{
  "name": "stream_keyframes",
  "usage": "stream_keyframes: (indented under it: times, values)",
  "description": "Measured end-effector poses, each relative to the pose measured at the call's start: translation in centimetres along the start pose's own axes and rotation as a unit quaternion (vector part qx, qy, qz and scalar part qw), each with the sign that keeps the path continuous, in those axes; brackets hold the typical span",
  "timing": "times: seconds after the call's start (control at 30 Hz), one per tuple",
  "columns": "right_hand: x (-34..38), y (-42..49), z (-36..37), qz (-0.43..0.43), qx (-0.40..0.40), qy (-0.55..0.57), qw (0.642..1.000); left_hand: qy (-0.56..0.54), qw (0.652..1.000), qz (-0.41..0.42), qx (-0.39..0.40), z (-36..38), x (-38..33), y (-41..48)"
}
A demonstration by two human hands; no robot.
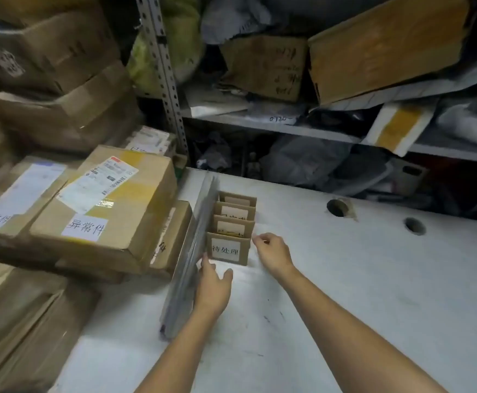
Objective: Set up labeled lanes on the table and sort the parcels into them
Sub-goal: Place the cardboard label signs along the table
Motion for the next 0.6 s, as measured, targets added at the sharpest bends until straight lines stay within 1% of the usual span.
stream_keyframes:
  times: [0.1,0.23,0.37,0.6]
  values:
    - [-0.3,-0.2,0.8,0.016,0.007,0.038,0.999,-0.001,1.0,0.018,-0.005,0.0,-0.5,0.7]
    - [-0.2,-1.0,1.7,0.026,0.017,0.086,0.996,-0.027,0.999,0.018,-0.009,0.3,-1.2,1.1]
    - [0.3,-1.3,2.0,0.003,0.0,0.064,0.998,-0.032,0.999,0.014,-0.009,0.7,-1.1,1.7]
    - [-0.2,-0.5,1.3,0.008,-0.015,0.064,0.998,-0.054,0.998,-0.005,-0.006,1.1,-0.9,2.3]
Point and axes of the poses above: each hand's wrist, its own y-axis towards the middle knuckle, its own z-axis out of the palm, x = y × z, the point moved 2 cm from there along y, towards the middle knuckle, and after that the axes turned 15 degrees about -x, right-handed, at the moved point
